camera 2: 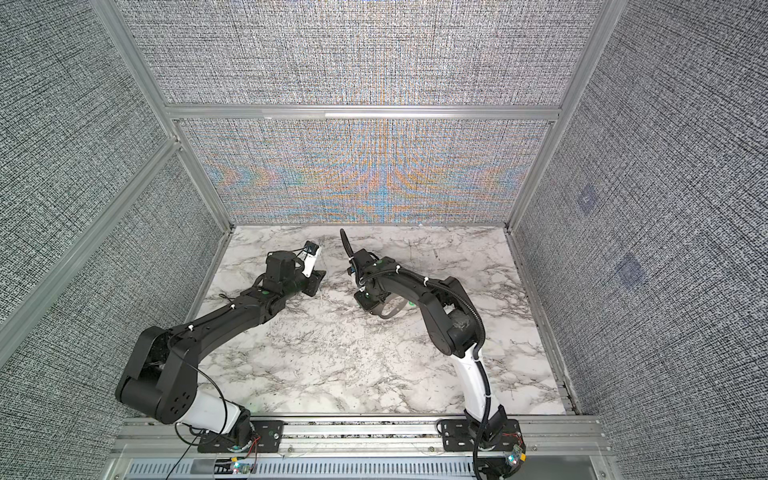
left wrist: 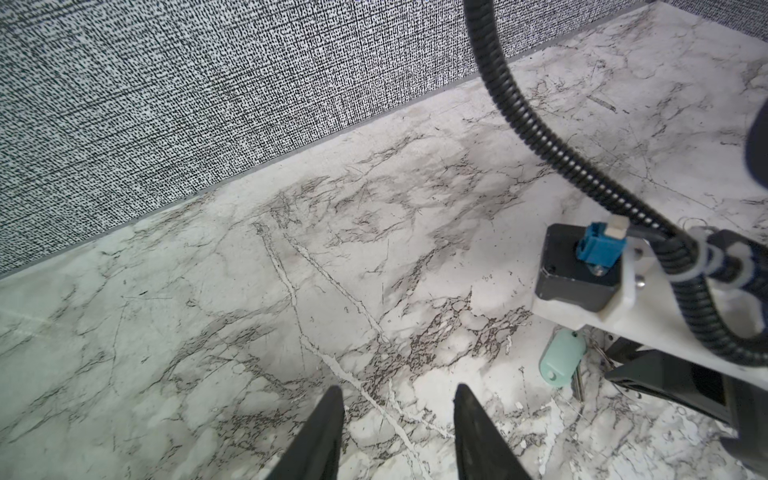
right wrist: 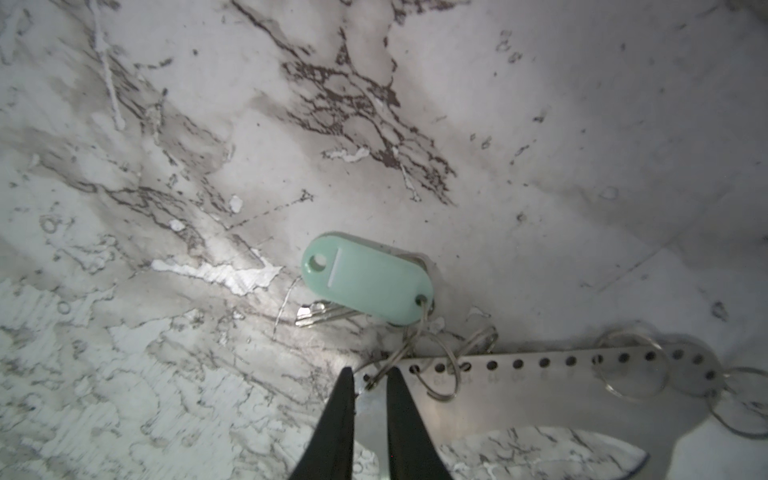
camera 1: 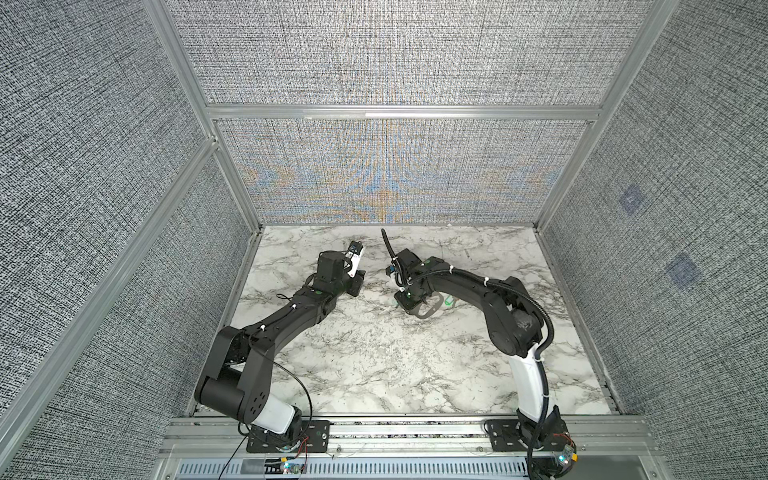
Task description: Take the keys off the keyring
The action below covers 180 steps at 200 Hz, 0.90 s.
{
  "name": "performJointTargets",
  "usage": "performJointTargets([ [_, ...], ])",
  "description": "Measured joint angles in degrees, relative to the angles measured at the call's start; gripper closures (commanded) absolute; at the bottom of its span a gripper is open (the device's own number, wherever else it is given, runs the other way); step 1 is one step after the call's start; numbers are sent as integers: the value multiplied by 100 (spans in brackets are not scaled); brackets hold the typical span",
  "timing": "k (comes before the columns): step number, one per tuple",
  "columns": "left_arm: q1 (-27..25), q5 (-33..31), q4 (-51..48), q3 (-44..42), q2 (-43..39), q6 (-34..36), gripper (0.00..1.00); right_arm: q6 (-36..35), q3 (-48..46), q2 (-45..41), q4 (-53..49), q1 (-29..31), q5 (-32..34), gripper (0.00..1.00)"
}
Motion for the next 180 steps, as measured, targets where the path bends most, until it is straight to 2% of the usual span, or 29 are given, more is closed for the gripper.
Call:
performJointTargets([
  [60, 0, 2, 0, 20, 52, -37, 55, -22, 2, 2, -114, 2, 160, 89],
  [130, 0, 44, 2, 70, 83, -122, 55, -20, -28, -4, -116, 2, 297, 86],
  [180, 0, 44, 2, 83, 90, -142, 54, -17, -79, -17, -94, 0, 328, 95],
])
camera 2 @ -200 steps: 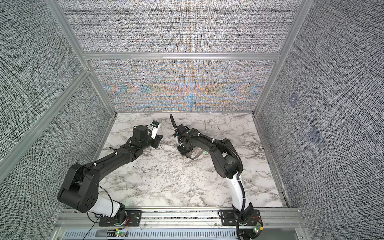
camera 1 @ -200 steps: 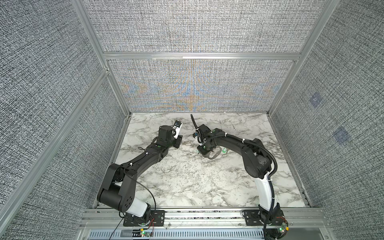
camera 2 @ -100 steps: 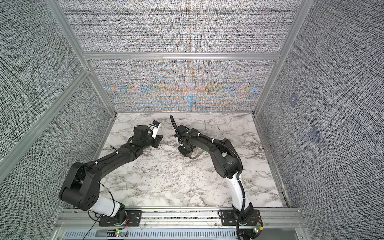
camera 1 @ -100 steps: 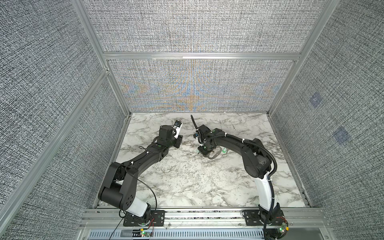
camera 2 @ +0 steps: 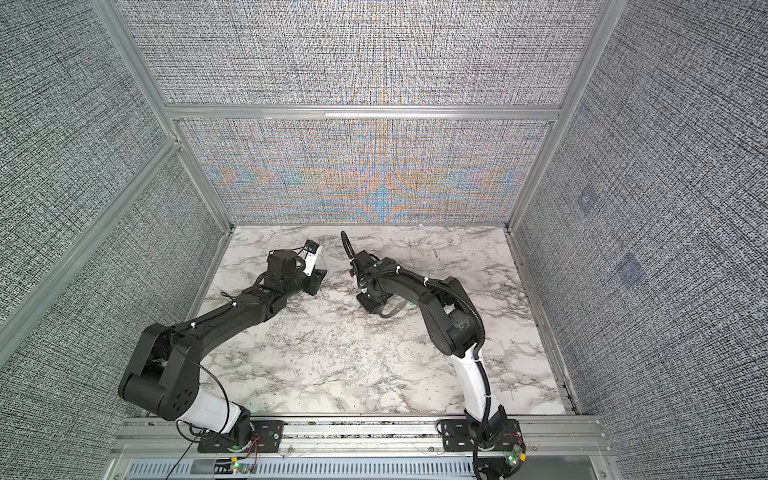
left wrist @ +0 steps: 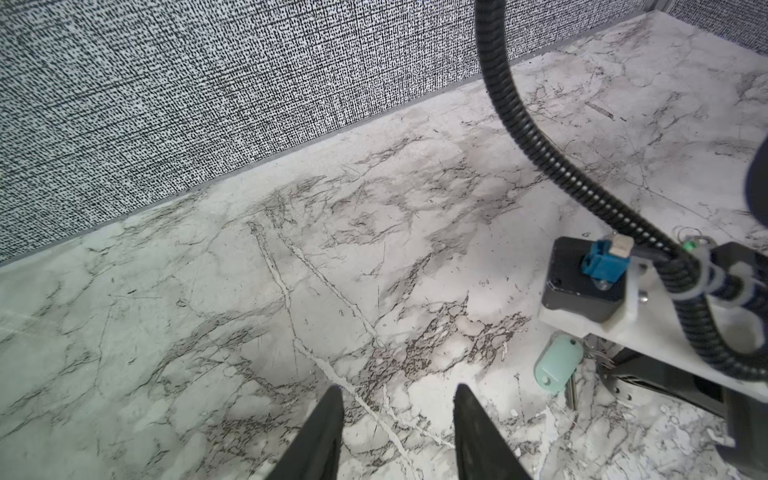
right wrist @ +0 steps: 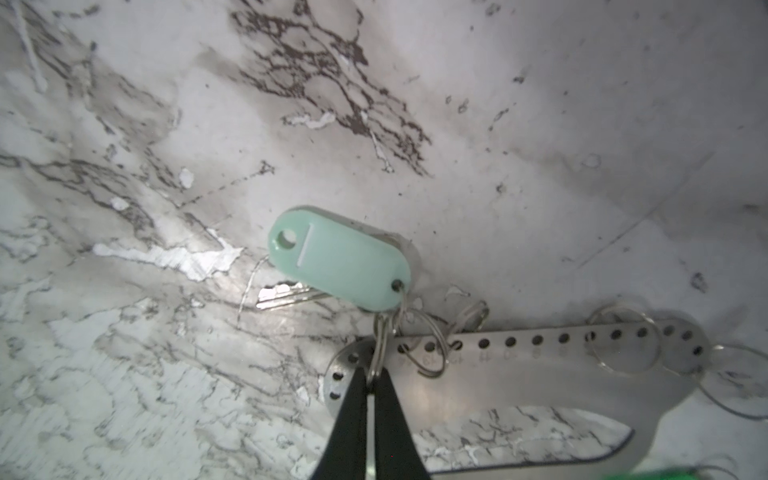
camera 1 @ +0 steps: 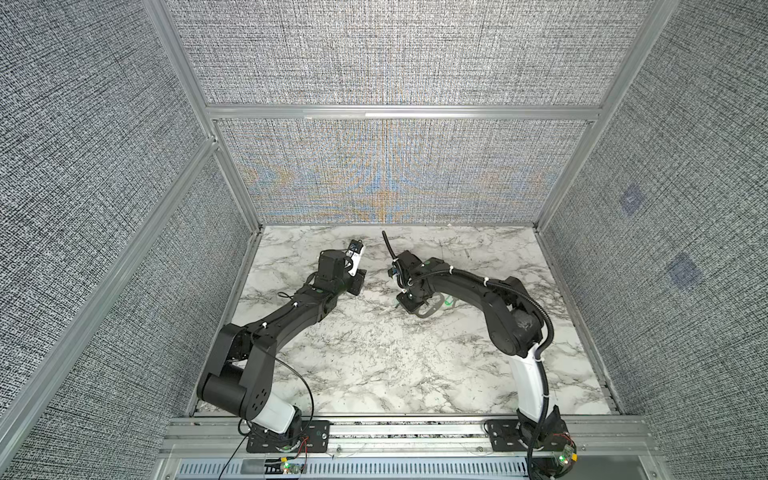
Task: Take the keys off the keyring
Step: 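Lift the plate by the ring with the right gripper toward the left gripper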
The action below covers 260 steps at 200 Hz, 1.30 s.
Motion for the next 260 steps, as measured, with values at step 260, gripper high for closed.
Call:
performJointTargets([
  [260, -4, 2549, 2098, -1832, -1154, 1521, 56, -2756, -1633, -2234, 1384, -323, -1902, 100],
])
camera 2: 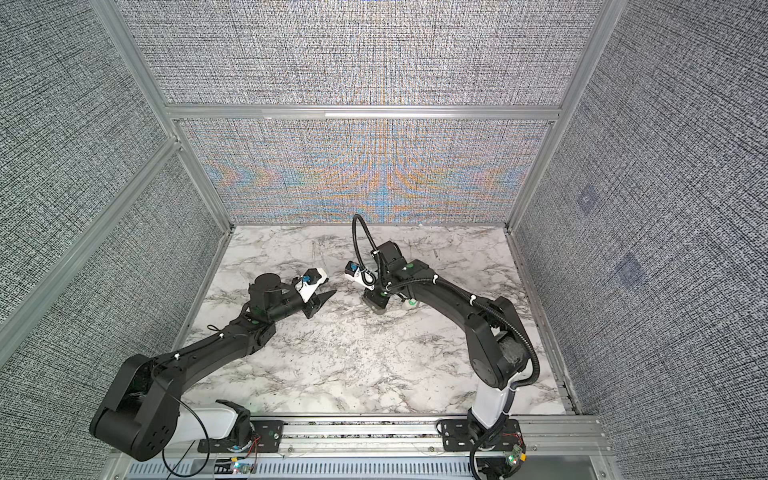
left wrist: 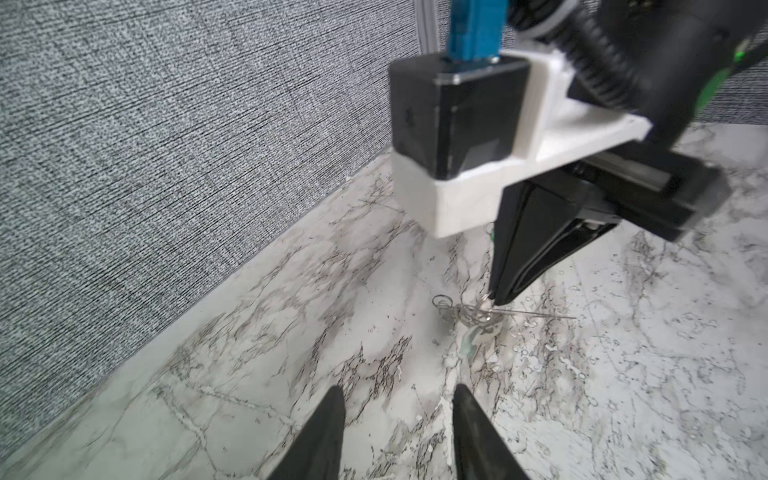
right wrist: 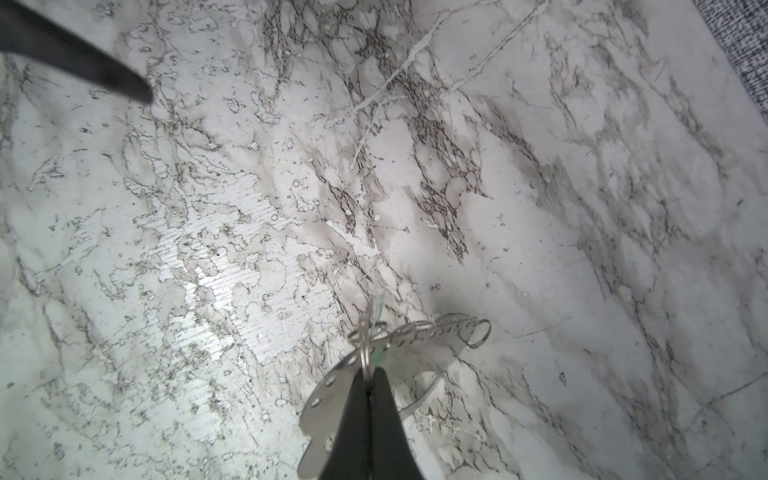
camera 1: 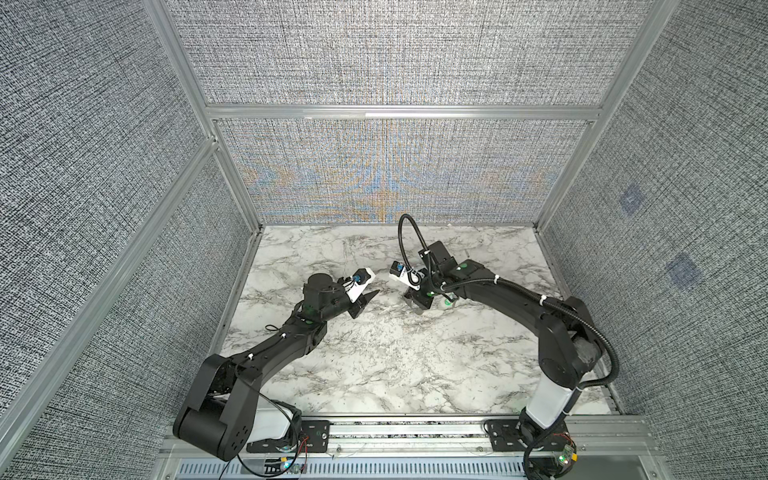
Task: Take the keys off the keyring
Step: 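Lift the plate by the ring with the right gripper toward the left gripper, then bring the left gripper to the plate edge and pinch it near the rings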
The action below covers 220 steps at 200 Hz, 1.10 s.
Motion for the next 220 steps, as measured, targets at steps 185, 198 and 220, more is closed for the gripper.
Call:
performJointTargets([
  [185, -81, 1130, 291, -59, 450, 94, 61, -748, -232, -590, 26, -402, -1370, 100],
  [198, -109, 1202, 308, -59, 472, 107, 61, -920, -315, -669, 26, -396, -1495, 100],
  [220, -160, 1268, 411, -59, 516, 109, 61, -1169, -413, -793, 35, -411, -1685, 100],
])
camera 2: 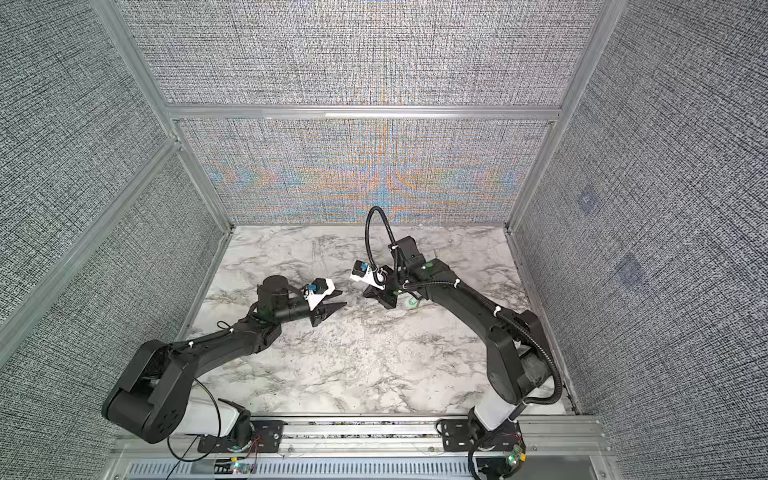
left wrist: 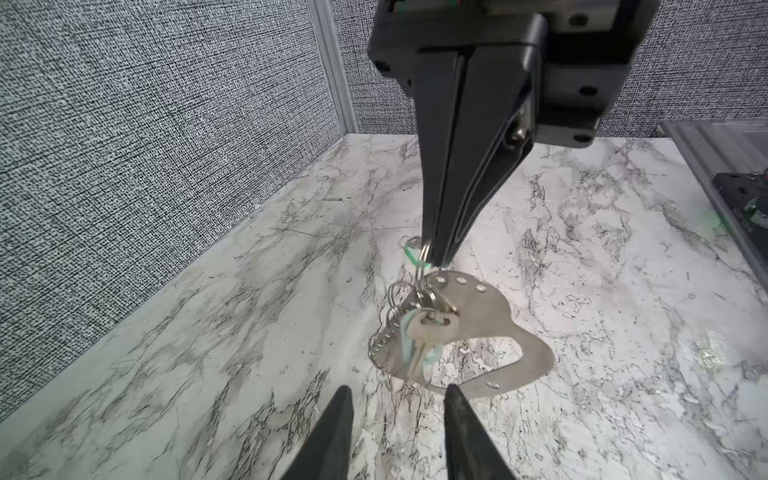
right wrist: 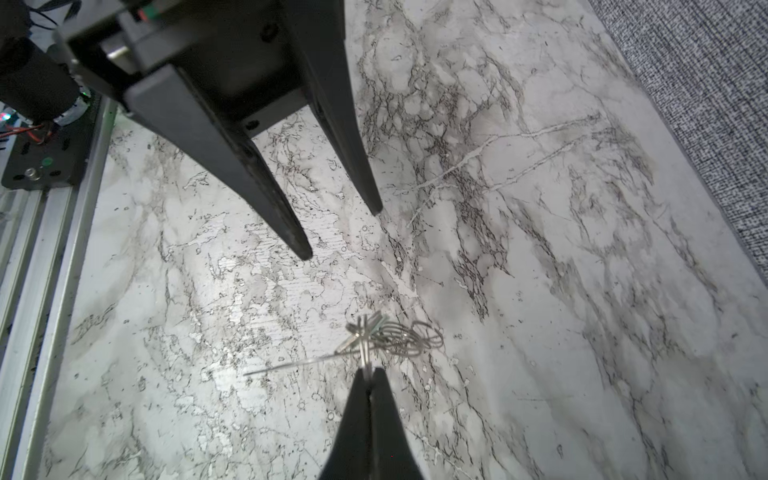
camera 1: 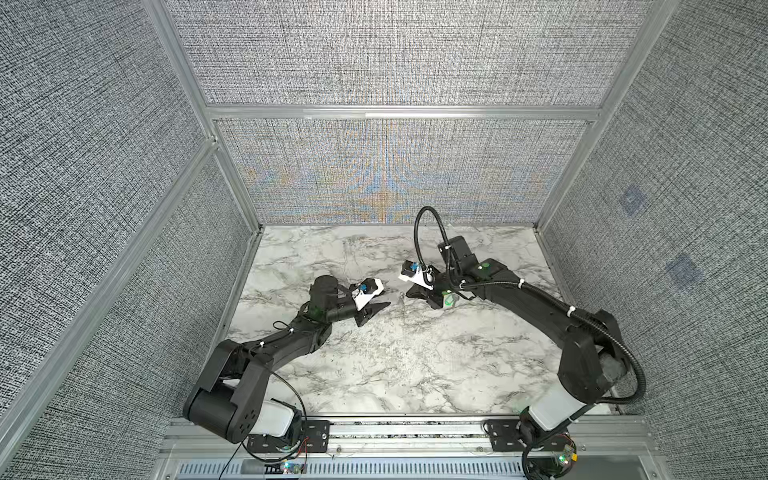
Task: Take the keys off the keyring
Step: 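Bring the left gripper to the plate edge and pinch it near the rings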
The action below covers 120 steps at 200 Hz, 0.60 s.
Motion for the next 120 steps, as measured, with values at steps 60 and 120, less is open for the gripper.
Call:
performJointTargets([
  [60, -72, 111, 278, 0, 208, -9, 59, -369, -188, -223, 214, -55, -452, 100],
  [120, -127, 205, 455, 11, 267, -37, 59, -225, 186, -31, 125, -170, -942, 100],
])
